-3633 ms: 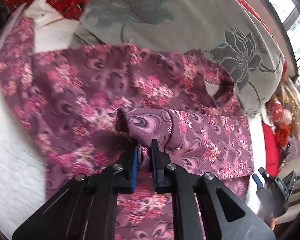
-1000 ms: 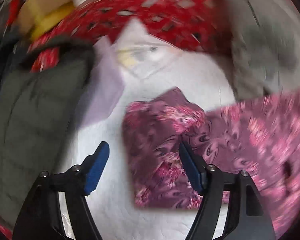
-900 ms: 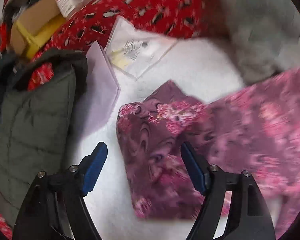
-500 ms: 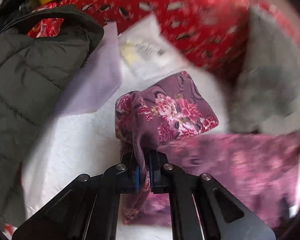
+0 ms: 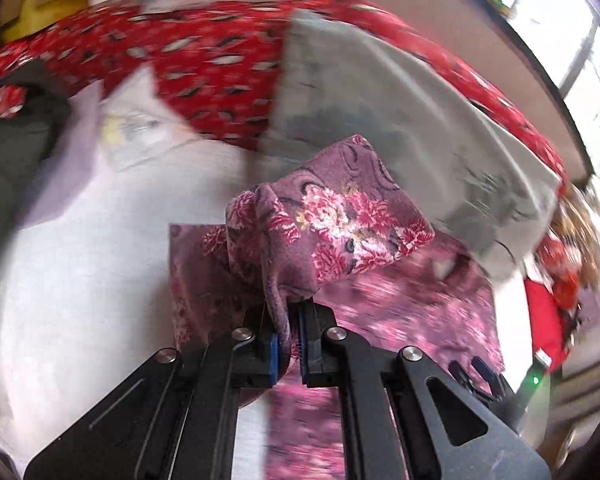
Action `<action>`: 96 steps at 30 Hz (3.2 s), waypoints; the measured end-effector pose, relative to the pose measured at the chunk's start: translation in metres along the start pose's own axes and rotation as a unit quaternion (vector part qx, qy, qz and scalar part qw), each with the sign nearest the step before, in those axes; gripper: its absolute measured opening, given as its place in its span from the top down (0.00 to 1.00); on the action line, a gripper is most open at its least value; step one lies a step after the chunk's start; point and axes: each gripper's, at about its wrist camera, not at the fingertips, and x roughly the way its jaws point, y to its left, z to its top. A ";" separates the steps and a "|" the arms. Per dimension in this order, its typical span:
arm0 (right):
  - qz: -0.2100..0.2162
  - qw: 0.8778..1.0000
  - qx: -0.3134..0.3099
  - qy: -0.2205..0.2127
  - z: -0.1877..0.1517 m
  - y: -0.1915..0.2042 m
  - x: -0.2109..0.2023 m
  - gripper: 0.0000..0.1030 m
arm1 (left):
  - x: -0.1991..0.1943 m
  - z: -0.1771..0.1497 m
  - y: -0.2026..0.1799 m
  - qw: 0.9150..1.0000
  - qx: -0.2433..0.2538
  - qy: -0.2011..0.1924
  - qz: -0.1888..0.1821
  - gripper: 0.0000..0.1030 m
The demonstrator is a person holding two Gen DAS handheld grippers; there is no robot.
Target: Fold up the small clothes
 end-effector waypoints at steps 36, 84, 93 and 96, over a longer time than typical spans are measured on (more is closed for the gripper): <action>-0.065 0.995 -0.073 -0.003 -0.038 -0.069 -0.021 0.07 | 0.067 -0.113 -0.126 0.985 0.029 0.127 -0.116 0.55; 0.028 0.992 0.124 0.016 0.038 -0.146 -0.020 0.90 | 0.054 -0.110 0.025 0.980 -0.149 0.107 -0.079 0.75; 0.050 0.987 0.014 0.152 -0.010 -0.108 -0.016 0.68 | 0.057 -0.148 -0.021 0.985 -0.035 0.168 -0.010 0.70; 0.040 0.983 0.010 0.179 -0.018 -0.108 -0.036 0.68 | 0.038 -0.156 -0.014 0.980 -0.036 0.192 -0.024 0.70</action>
